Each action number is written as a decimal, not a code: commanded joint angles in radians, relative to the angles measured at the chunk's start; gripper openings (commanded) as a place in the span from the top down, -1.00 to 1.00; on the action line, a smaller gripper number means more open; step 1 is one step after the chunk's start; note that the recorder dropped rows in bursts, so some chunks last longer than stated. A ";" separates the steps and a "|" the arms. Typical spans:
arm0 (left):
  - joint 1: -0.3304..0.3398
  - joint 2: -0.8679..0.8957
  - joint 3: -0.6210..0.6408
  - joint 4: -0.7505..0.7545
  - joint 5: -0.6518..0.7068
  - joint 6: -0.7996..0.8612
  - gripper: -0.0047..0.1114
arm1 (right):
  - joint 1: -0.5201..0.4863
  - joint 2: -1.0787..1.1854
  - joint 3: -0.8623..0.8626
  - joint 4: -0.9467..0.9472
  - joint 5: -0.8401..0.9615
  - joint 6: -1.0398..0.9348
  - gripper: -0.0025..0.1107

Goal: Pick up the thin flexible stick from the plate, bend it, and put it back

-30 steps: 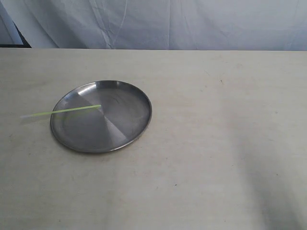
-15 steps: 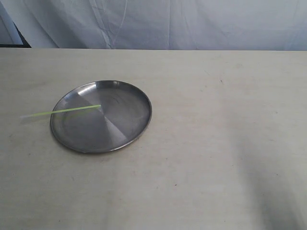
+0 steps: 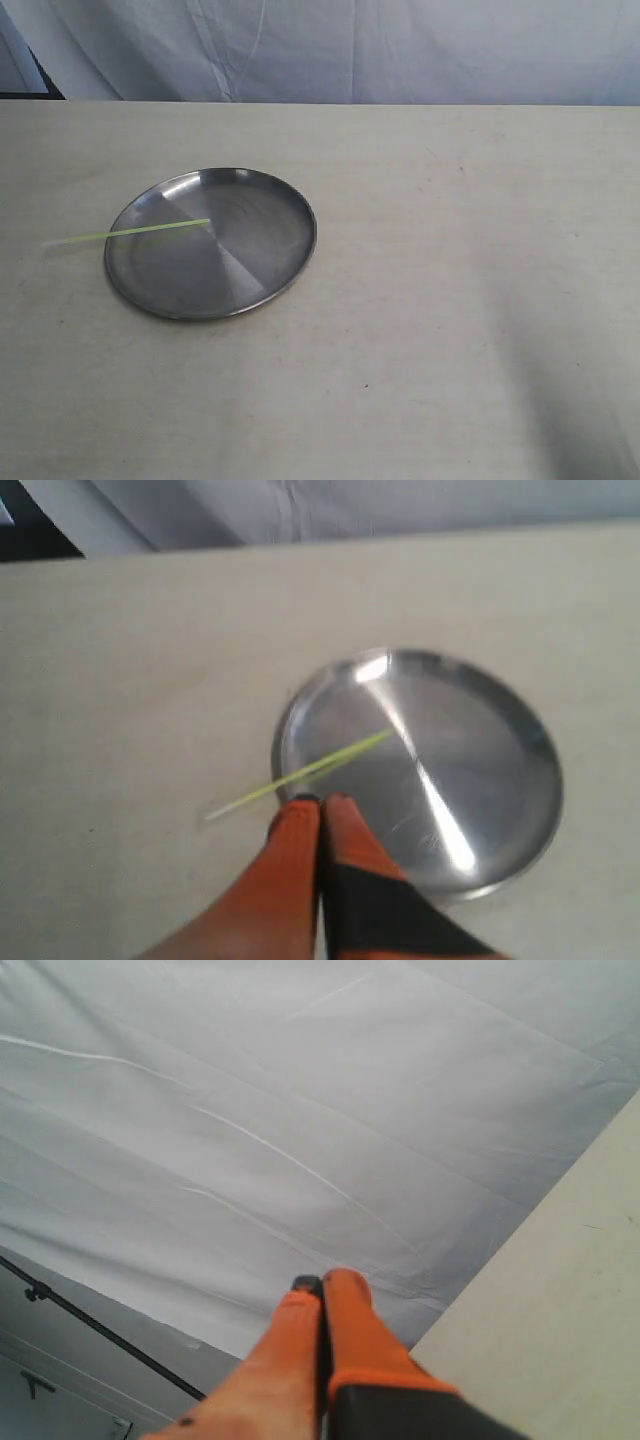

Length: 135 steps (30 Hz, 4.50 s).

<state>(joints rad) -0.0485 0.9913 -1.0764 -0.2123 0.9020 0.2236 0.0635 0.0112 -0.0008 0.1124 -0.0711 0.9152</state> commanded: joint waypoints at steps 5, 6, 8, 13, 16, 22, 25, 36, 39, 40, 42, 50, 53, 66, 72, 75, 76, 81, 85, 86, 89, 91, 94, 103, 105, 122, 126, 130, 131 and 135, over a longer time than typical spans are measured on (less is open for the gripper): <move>-0.004 0.468 -0.211 0.222 0.159 0.285 0.34 | -0.003 -0.005 0.001 -0.016 -0.012 0.000 0.97; -0.004 0.509 -0.211 0.212 0.157 0.302 0.23 | -0.003 -0.005 0.001 -0.016 -0.012 0.000 0.97; -0.004 0.584 -0.211 0.192 0.157 0.347 0.00 | -0.003 -0.005 0.001 -0.016 -0.012 0.000 0.97; -0.025 0.701 -0.211 0.117 0.208 0.521 -0.13 | -0.003 -0.005 0.001 -0.016 -0.014 0.000 0.97; -0.052 0.742 -0.211 0.105 0.194 0.660 -0.13 | -0.003 -0.005 0.001 -0.016 -0.014 0.000 0.97; -0.062 0.811 -0.211 0.174 0.104 0.698 -0.13 | 0.053 -0.005 0.001 -0.016 -0.014 0.000 0.97; -0.062 0.850 -0.211 0.236 0.091 0.698 -0.13 | 0.086 -0.005 0.001 -0.016 -0.030 0.000 0.97; -0.062 1.001 -0.211 0.253 -0.049 0.711 -0.13 | 0.137 -0.005 0.001 -0.018 -0.039 -0.002 0.97; -0.062 1.017 -0.211 0.262 -0.071 0.724 -0.12 | 0.137 -0.005 0.001 -0.018 -0.035 -0.002 0.97; -0.062 1.022 -0.211 0.296 -0.075 0.724 -0.11 | 0.137 -0.005 0.001 -0.018 -0.035 -0.002 0.97; -0.060 1.027 -0.211 0.318 -0.087 0.722 -0.11 | 0.137 -0.005 0.001 -0.018 -0.035 0.001 0.97; -0.060 1.029 -0.211 0.334 -0.162 0.720 -0.11 | 0.137 -0.005 0.001 -0.018 -0.035 0.001 0.97; -0.060 1.029 -0.211 0.334 -0.166 0.720 -0.11 | 0.137 -0.005 0.001 -0.018 -0.031 0.001 0.97; -0.037 1.029 -0.211 0.280 -0.172 0.718 -0.11 | 0.137 -0.005 0.001 -0.018 -0.029 0.001 0.97; -0.035 1.029 -0.211 0.284 -0.156 0.718 -0.11 | 0.137 -0.005 0.001 -0.018 -0.029 0.001 0.97; -0.035 1.031 -0.211 0.297 -0.148 0.718 -0.11 | 0.137 -0.005 0.001 -0.018 -0.029 0.001 0.97; -0.034 1.033 -0.211 0.297 -0.148 0.718 -0.11 | 0.137 -0.005 0.001 -0.018 -0.029 0.001 0.97; -0.034 1.068 -0.211 0.295 -0.133 0.718 -0.11 | 0.137 -0.005 0.001 -0.018 -0.014 0.001 0.97; -0.034 1.071 -0.211 0.297 -0.139 0.718 -0.08 | 0.137 -0.005 0.001 -0.018 -0.014 0.001 0.97; -0.034 1.071 -0.211 0.297 -0.139 0.718 -0.05 | 0.137 -0.005 0.001 -0.018 -0.014 0.001 0.97; -0.034 1.069 -0.211 0.295 -0.136 0.718 0.53 | 0.137 -0.005 0.001 -0.018 -0.014 0.001 0.97; -0.034 1.062 -0.211 0.283 -0.131 0.702 0.88 | 0.137 -0.005 0.001 -0.018 -0.014 0.001 0.97; -0.034 1.013 -0.211 0.280 -0.132 0.578 0.92 | 0.137 -0.005 0.001 -0.018 -0.014 0.001 0.97; -0.031 0.746 -0.211 -0.020 -0.010 0.594 0.92 | 0.137 -0.005 0.001 -0.008 0.014 0.001 0.97; -0.033 0.705 -0.209 -0.139 0.084 0.620 0.92 | 0.137 -0.005 -0.024 0.017 0.099 0.001 0.97; -0.317 0.543 0.052 -0.851 0.276 0.786 0.92 | 0.137 0.509 -0.486 0.018 0.367 -0.309 0.97; -0.406 0.543 0.096 -0.992 0.248 0.871 0.92 | 0.137 0.659 -0.552 0.245 0.422 -0.566 0.81; -0.457 0.543 0.096 -1.023 0.220 0.884 0.92 | 0.137 0.753 -0.554 0.676 0.427 -0.941 0.23; -0.465 0.543 0.096 -1.031 0.211 0.887 0.92 | 0.137 0.767 -0.554 0.747 0.427 -1.024 0.08; -0.474 0.543 0.096 -1.047 0.187 0.887 0.92 | 0.137 0.809 -0.554 1.021 0.453 -1.273 -0.05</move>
<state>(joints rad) -0.5155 1.5449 -0.9824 -1.2291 1.1085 1.1020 0.1955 0.8014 -0.5471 0.9530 0.3756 -0.1890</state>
